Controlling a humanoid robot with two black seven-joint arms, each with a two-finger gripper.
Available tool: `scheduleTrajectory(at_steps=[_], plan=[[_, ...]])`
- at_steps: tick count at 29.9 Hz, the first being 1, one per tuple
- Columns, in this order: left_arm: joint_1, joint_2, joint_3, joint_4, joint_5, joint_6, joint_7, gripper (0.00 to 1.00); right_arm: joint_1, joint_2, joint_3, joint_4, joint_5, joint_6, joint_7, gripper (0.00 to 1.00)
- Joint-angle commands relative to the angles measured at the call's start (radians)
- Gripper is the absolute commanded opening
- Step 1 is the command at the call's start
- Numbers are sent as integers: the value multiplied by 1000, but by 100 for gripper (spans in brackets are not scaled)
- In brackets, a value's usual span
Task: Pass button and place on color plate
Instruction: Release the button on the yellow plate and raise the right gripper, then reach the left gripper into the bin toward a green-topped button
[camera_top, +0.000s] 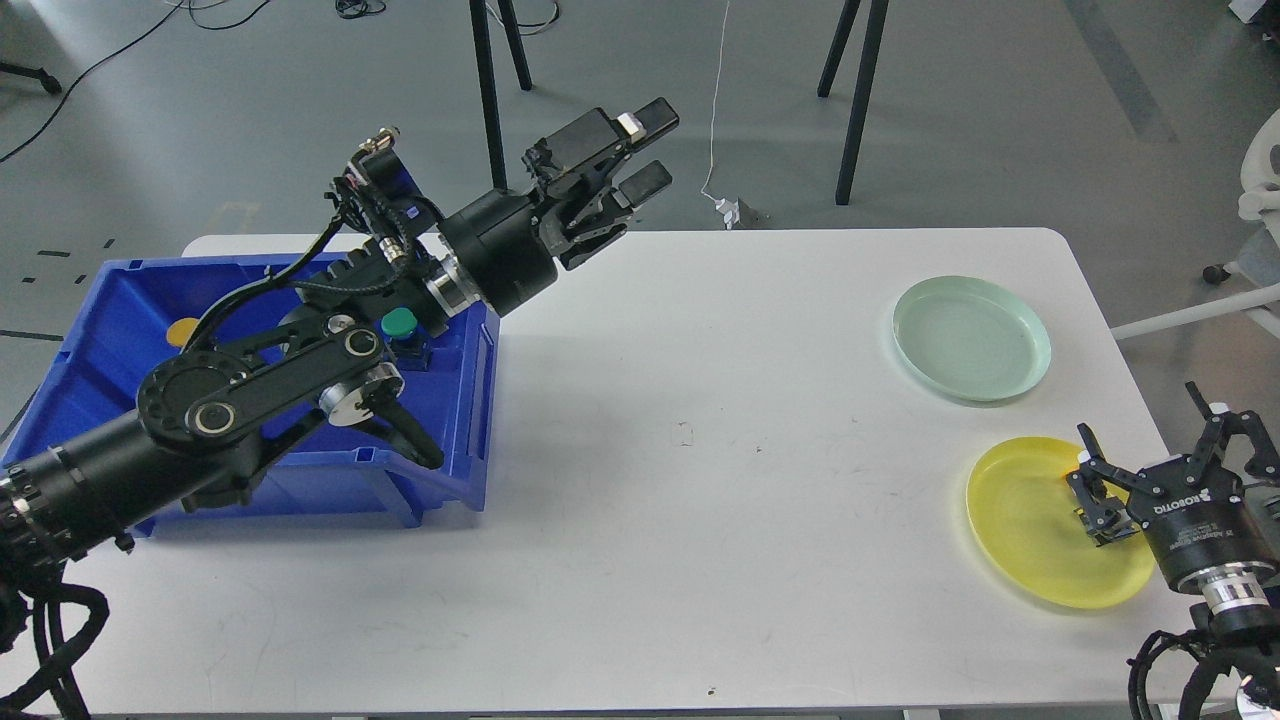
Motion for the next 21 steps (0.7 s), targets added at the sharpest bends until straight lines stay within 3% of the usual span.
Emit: scheduleTrajectory(at_steps=[1,4,8,10,15,21], plan=[[46,126,-23,-74,9,5,0,84,124,-26,-8,5,-4,0,0,98],[51,237,-9,-111,15,9,0,84,242,-40,-36,-1,-16,0,0,98],[52,367,2,-128,123,2,0,84,417,-42,-105,-19,-21,0,-62,98],[45,425,43,-128,212,-1,0,84,474,-39,-139,-38,-21,0,-70,98],[-35,562,184,-111,375,-18,0,84,503,-25,-169,-41,-21,0,-70,98],[-141,597,360,25,571,-81,0,84,491,-5,-171,-41,-21,0,-71,98]])
